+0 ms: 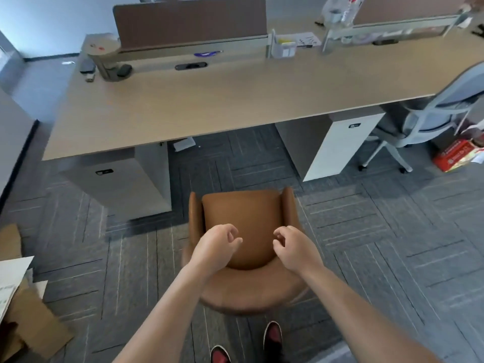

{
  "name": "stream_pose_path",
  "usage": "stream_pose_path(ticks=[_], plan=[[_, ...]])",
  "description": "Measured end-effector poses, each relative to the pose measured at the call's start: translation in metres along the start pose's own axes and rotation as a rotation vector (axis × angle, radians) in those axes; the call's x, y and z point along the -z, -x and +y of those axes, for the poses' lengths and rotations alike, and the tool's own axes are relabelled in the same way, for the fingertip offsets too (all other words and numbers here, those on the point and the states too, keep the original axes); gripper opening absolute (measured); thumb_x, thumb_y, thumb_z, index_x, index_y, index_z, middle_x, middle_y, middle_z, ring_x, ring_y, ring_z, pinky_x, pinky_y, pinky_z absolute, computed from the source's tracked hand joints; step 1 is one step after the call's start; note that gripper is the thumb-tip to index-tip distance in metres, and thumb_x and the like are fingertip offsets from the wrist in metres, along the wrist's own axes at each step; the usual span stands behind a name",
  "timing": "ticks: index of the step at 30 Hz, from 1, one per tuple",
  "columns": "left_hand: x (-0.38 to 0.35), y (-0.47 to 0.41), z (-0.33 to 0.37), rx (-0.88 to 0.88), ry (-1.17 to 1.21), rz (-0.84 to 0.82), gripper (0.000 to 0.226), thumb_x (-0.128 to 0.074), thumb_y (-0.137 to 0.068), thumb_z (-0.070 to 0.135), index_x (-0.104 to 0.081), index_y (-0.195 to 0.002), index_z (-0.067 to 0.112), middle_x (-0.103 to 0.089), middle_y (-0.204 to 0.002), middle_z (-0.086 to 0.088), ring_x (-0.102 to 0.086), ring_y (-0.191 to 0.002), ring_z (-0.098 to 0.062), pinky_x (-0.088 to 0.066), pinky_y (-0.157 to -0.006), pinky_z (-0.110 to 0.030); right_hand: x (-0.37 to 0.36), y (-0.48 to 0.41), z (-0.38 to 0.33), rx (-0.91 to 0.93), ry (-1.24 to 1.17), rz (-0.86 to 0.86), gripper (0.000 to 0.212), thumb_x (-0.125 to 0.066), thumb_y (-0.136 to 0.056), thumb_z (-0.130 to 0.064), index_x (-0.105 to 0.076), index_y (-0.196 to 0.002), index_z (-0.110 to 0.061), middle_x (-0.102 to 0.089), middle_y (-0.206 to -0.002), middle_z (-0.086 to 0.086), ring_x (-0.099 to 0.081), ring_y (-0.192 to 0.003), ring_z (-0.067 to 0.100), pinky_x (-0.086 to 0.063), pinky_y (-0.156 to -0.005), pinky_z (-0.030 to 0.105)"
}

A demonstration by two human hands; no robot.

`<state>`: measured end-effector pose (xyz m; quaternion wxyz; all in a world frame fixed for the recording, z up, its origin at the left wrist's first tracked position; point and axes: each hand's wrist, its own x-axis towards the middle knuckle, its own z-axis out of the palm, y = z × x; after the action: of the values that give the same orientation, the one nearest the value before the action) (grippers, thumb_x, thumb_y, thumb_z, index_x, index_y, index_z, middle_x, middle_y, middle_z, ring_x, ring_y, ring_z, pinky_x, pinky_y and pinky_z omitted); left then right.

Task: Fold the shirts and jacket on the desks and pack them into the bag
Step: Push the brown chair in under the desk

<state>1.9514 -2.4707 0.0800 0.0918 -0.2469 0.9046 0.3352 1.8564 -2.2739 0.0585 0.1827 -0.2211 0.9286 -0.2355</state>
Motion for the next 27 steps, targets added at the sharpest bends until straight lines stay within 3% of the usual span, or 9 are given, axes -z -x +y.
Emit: stream_pose_path(ticks=[7,9,11,14,17,21,25,27], plan=[[-0.051,0.023,-0.011,-0.024,-0.050,-0.096,0.039,-0.062,-0.093,0.042,-0.061,-0.127,0.023,-0.059,-0.109,0.007,-0.059,-0.100,-0.011,-0.051,-0.089,-0.030,-0.037,0.060,0.047,-0.066,0.054,-0.032,0.031,-0.054,-0.097,-0.031,-0.063,-0.124,-0.018,-0.062,-0.116,-0.004,-0.060,-0.104,0.015,-0.045,-0.079,0.025],[-0.064,0.031,-0.018,-0.008,-0.059,-0.102,0.042,-0.062,-0.093,0.046,-0.061,-0.129,0.024,-0.060,-0.115,0.007,-0.059,-0.105,-0.012,-0.050,-0.093,-0.030,-0.049,0.070,0.061,-0.050,0.068,-0.064,0.036,-0.055,-0.096,-0.035,-0.062,-0.127,-0.018,-0.062,-0.121,-0.003,-0.056,-0.110,0.016,-0.047,-0.086,0.028],[-0.078,0.040,-0.027,0.022,-0.122,-0.121,0.048,-0.060,-0.090,0.055,-0.060,-0.129,0.027,-0.060,-0.122,0.009,-0.056,-0.115,-0.014,-0.042,-0.107,-0.039,-0.062,0.077,0.072,-0.012,0.095,-0.099,0.046,-0.054,-0.093,-0.049,-0.063,-0.128,-0.019,-0.061,-0.125,-0.004,-0.052,-0.119,0.016,-0.044,-0.098,0.033],[-0.092,0.056,-0.040,0.132,-0.260,-0.179,0.062,-0.056,-0.084,0.071,-0.054,-0.135,0.035,-0.054,-0.136,0.013,-0.043,-0.133,-0.017,-0.012,-0.117,-0.064,-0.081,0.088,0.083,-0.012,0.217,-0.217,0.070,-0.047,-0.084,-0.075,-0.056,-0.137,-0.030,-0.046,-0.146,-0.007,-0.029,-0.144,0.022,-0.024,-0.117,0.053],[-0.107,0.073,-0.059,0.210,-0.210,-0.238,0.079,-0.060,-0.075,0.078,-0.048,-0.142,0.036,-0.039,-0.152,0.013,-0.027,-0.145,-0.019,-0.008,-0.112,-0.073,-0.097,0.095,0.090,-0.102,0.185,-0.308,0.086,-0.058,-0.079,-0.077,-0.035,-0.151,-0.037,-0.013,-0.165,-0.006,0.003,-0.154,0.025,-0.013,-0.120,0.061],[-0.122,0.085,-0.088,0.240,-0.089,-0.196,0.092,-0.068,-0.074,0.072,-0.037,-0.150,0.032,-0.009,-0.166,0.001,0.004,-0.153,-0.022,-0.016,-0.118,-0.063,-0.106,0.094,0.089,-0.165,0.148,-0.248,0.100,-0.063,-0.071,-0.081,-0.028,-0.154,-0.037,0.006,-0.167,-0.002,0.016,-0.152,0.030,-0.014,-0.121,0.059],[-0.127,0.081,-0.096,0.114,-0.042,-0.222,0.095,-0.074,-0.073,0.065,-0.038,-0.151,0.025,-0.016,-0.165,-0.001,0.003,-0.153,-0.021,-0.013,-0.124,-0.044,-0.110,0.088,0.091,-0.129,0.139,-0.286,0.103,-0.063,-0.068,-0.083,-0.029,-0.154,-0.039,0.001,-0.167,-0.004,0.018,-0.151,0.034,-0.015,-0.122,0.058],[-0.127,0.079,-0.098,0.077,-0.038,-0.230,0.104,-0.070,-0.063,0.077,-0.042,-0.149,0.025,-0.023,-0.163,0.000,-0.003,-0.153,-0.021,-0.012,-0.123,-0.041,-0.113,0.086,0.096,-0.106,0.086,-0.271,0.101,-0.064,-0.066,-0.083,-0.034,-0.153,-0.039,-0.002,-0.167,-0.006,0.021,-0.151,0.031,-0.014,-0.122,0.058]])
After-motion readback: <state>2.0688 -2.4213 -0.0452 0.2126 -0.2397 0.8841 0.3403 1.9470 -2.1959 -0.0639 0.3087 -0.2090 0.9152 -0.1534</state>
